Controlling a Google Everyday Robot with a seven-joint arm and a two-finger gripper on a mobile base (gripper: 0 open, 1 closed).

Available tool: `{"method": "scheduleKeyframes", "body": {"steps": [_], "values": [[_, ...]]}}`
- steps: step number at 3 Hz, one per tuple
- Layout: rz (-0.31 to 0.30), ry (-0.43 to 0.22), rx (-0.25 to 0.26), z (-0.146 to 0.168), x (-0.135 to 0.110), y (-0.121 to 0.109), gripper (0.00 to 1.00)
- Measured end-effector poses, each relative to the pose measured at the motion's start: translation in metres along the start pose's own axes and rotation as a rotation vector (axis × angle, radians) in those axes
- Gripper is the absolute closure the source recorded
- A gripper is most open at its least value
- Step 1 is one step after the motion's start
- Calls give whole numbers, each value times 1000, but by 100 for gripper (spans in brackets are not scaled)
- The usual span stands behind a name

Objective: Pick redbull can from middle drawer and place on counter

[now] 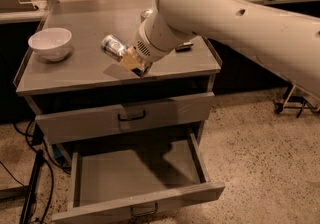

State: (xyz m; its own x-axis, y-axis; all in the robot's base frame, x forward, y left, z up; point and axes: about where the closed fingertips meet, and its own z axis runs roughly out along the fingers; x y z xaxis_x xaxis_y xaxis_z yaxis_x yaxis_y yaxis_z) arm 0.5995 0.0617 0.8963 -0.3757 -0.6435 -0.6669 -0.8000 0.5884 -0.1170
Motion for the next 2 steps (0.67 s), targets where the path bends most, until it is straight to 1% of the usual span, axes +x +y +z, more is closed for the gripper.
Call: {"method": "scheduleKeyframes", "body": {"steps": [2], "values": [[-34, 21, -86, 47, -34, -24, 100]]}}
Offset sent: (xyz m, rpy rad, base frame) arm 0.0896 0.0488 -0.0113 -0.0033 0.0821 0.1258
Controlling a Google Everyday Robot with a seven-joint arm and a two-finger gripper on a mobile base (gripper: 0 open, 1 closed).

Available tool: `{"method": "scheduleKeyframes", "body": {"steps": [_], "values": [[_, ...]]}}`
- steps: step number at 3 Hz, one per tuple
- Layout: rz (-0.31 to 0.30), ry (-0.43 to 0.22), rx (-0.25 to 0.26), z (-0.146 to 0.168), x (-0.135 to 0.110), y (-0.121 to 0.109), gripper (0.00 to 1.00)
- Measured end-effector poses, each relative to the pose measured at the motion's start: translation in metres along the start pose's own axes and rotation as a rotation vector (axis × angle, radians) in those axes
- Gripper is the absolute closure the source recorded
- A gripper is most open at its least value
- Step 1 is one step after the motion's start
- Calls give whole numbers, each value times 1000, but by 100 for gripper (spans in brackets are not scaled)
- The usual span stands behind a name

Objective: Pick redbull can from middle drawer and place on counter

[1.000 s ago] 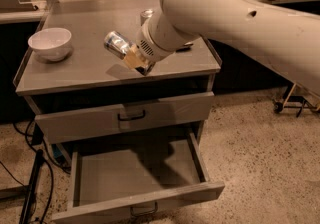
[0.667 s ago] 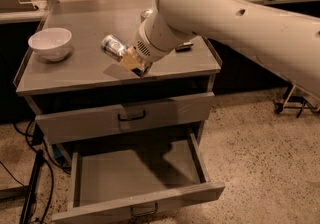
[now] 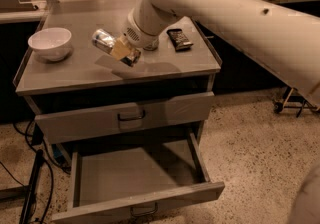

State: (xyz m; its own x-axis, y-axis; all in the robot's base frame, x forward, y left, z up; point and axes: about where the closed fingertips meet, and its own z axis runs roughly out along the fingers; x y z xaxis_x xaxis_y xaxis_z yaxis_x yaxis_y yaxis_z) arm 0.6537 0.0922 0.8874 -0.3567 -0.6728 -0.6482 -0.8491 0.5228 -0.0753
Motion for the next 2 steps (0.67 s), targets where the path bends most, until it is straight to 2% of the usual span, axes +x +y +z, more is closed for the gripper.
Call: {"method": "scheduleKeyframes", "body": {"steps": [2], "values": [[-15, 63, -72, 42, -19, -17, 100]]}}
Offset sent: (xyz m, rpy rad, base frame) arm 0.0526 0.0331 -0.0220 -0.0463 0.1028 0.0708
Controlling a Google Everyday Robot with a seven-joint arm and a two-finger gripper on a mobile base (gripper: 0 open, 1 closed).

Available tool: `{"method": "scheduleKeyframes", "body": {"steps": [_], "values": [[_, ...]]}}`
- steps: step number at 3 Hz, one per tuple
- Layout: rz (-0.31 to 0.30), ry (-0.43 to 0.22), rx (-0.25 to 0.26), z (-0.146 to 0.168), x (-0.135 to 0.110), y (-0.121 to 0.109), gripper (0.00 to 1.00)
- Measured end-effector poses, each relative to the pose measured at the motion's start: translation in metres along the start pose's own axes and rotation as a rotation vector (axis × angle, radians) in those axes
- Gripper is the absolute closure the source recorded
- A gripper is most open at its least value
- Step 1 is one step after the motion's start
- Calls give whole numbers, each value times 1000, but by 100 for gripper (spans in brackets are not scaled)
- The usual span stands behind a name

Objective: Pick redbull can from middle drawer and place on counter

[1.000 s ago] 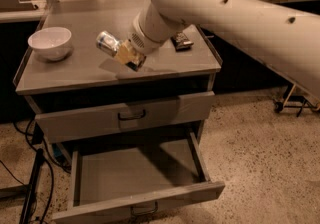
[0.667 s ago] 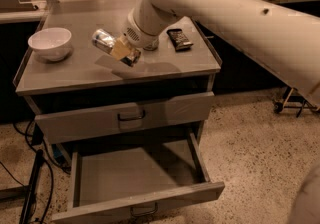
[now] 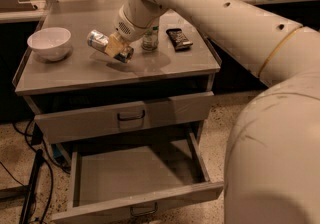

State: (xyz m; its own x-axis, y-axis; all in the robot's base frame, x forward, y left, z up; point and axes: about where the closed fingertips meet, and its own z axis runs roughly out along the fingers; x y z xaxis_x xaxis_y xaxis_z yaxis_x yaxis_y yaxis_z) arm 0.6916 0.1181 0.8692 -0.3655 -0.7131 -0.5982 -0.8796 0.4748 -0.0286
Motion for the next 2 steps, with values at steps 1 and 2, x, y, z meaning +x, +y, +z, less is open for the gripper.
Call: {"method": "scheduleKeyframes", "body": {"steps": [1, 2], "values": [[4, 31, -10, 10, -3, -7, 100], [-7, 90, -9, 23, -2, -11, 100]]}}
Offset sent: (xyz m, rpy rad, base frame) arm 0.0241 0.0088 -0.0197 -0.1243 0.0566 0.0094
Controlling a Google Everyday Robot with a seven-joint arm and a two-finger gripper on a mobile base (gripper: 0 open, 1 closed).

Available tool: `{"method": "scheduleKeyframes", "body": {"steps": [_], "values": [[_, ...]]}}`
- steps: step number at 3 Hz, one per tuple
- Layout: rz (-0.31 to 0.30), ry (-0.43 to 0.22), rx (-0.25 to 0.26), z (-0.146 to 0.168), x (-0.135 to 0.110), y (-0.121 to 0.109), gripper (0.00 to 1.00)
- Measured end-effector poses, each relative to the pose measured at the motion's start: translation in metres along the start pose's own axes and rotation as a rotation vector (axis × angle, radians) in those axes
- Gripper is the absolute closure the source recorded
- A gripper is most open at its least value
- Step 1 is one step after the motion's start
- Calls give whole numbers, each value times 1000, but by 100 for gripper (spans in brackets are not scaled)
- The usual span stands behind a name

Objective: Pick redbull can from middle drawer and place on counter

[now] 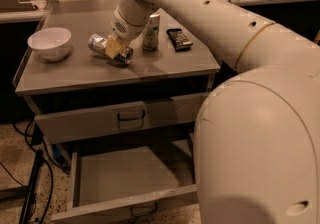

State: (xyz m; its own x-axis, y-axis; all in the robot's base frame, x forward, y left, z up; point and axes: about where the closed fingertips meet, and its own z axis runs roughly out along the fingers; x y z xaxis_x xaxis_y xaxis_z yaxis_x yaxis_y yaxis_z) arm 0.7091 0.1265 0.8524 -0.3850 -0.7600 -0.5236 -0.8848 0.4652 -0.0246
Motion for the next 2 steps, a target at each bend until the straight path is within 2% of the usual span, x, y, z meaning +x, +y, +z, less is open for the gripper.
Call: {"method": "scheduleKeyframes", "body": {"steps": [2], "values": [[-50, 81, -12, 24, 0, 14, 100]]}}
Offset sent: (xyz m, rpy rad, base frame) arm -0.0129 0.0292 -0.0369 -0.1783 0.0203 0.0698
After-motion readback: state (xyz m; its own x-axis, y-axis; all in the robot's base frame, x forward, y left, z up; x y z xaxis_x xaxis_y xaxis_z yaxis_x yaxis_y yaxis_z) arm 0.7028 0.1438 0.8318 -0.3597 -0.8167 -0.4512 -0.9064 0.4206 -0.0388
